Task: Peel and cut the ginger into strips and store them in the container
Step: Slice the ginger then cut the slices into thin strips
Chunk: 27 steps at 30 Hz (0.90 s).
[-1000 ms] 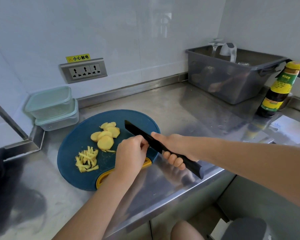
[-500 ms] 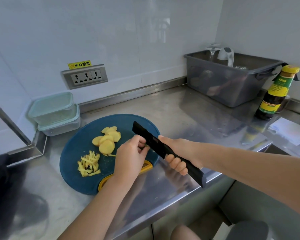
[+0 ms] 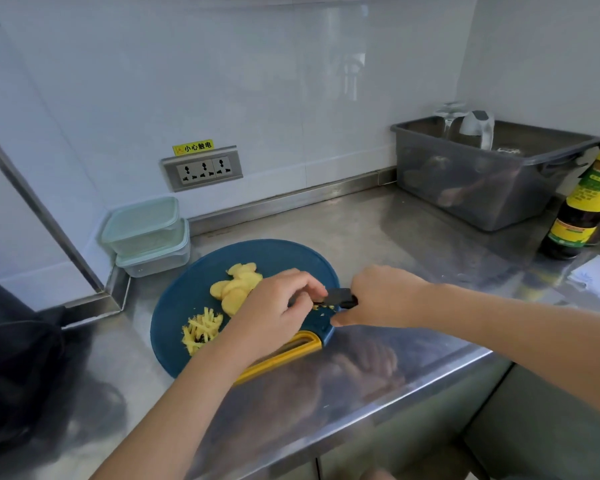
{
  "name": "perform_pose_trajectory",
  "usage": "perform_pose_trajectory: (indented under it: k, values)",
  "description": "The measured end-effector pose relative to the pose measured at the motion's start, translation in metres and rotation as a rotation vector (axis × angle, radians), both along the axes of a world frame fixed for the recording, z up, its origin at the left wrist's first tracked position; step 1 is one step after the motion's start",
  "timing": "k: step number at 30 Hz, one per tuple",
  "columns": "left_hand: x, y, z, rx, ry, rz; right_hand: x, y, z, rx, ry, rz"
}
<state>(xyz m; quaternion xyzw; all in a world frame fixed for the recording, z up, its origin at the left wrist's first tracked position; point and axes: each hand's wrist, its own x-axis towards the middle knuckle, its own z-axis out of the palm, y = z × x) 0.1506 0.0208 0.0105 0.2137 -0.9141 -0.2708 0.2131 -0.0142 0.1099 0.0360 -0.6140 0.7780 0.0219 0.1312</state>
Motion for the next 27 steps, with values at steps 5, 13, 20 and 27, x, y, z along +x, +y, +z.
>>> perform_pose_trajectory:
  k: [5, 13, 20, 27]
  values:
    - [-0.01, -0.002, 0.001, 0.042, -0.089, -0.04, -0.004, 0.001, -0.012, -0.004, 0.117, 0.042]
    - [-0.015, -0.011, -0.001, 0.048, -0.161, 0.017, -0.007, -0.001, -0.019, -0.012, 0.147, 0.081]
    - [-0.036, -0.032, -0.002, 0.053, -0.296, 0.049, -0.012, 0.001, -0.021, -0.013, 0.163, 0.104]
    - [-0.046, -0.051, 0.004, 0.068, -0.335, 0.084, -0.019, 0.013, -0.017, -0.02, 0.144, 0.106]
